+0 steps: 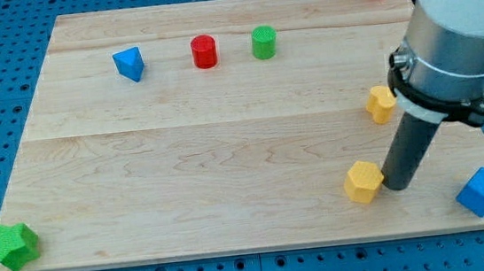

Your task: Push the blue cube slightly right

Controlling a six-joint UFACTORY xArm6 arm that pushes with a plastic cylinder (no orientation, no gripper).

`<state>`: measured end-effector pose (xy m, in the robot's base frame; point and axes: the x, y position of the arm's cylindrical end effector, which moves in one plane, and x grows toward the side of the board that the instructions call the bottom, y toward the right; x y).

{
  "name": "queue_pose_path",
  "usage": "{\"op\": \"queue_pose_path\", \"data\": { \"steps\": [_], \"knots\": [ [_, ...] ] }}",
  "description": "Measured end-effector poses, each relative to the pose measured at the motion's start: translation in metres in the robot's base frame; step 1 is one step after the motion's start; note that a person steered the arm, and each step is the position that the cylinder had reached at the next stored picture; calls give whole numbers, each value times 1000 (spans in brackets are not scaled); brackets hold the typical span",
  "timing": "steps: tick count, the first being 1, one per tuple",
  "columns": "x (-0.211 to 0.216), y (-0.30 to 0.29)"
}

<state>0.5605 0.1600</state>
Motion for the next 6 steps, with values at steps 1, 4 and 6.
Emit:
{"op": "queue_pose_path", "data": {
  "steps": [1, 4, 6],
  "knots": [
    [6, 3],
    [16, 49],
    [20, 69]
  ]
}}
